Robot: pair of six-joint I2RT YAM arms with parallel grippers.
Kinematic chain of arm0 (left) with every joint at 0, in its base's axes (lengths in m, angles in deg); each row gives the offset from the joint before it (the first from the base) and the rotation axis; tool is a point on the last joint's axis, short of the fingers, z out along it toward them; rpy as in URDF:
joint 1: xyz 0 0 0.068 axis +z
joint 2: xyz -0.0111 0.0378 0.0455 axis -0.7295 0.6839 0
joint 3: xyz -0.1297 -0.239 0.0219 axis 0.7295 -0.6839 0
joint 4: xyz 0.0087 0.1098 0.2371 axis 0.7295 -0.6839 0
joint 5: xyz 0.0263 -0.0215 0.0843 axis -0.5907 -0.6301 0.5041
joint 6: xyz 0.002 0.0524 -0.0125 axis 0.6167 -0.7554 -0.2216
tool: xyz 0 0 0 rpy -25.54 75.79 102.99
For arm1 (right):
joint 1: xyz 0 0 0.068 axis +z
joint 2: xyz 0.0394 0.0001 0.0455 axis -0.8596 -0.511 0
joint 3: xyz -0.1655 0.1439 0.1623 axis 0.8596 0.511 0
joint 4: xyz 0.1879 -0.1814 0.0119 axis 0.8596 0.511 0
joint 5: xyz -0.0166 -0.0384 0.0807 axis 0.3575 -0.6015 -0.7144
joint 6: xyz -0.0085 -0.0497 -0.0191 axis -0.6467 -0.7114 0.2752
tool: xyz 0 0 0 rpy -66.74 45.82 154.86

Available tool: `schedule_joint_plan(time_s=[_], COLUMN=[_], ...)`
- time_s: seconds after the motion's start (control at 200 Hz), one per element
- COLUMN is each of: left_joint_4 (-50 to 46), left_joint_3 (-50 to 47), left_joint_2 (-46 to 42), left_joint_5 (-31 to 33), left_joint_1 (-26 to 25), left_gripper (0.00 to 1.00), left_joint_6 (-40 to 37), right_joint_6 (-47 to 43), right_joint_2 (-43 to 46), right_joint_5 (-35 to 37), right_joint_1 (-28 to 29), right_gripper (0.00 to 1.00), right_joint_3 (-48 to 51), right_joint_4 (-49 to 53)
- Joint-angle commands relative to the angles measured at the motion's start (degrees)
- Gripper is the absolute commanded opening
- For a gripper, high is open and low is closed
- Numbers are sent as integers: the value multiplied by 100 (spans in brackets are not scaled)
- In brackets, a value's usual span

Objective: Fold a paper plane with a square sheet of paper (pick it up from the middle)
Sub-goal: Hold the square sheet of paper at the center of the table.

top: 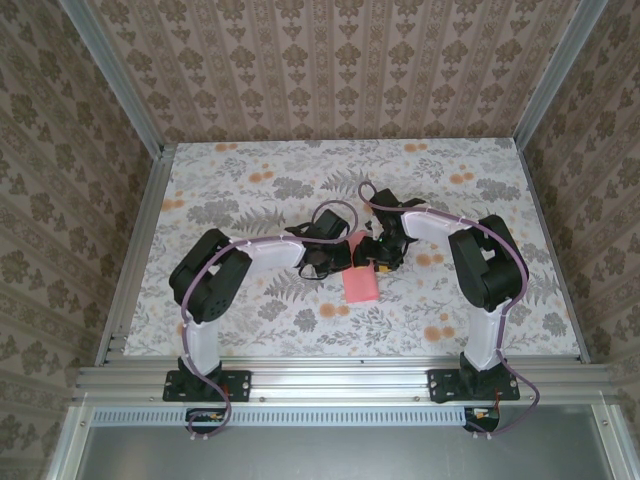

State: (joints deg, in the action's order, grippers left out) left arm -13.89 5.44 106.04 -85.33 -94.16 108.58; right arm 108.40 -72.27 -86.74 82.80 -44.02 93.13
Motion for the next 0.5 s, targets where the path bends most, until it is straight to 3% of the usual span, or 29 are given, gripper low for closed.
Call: schedule_joint_plan(time_s=[0.0, 0.24, 0.39, 0.495], left_joint_4=[-534, -571, -570, -570], left_joint_3=[69, 104, 130, 158], left_joint_2=[161, 178, 219, 249], left_joint_5=[150, 176, 155, 128], left_joint_1=[-83, -93, -102, -96], left_gripper=[0, 0, 0, 0], left_joint_6=[-48, -118, -137, -158], right_joint_6=[92, 146, 296, 414], right_joint_2=[108, 1014, 1076, 834], right_joint_5=[482, 142, -842, -1377], right_joint_1=[-75, -370, -419, -414], right_gripper=[62, 65, 33, 16], right_joint_3=[-37, 128, 442, 539], right_joint_4=[74, -206, -859, -1135])
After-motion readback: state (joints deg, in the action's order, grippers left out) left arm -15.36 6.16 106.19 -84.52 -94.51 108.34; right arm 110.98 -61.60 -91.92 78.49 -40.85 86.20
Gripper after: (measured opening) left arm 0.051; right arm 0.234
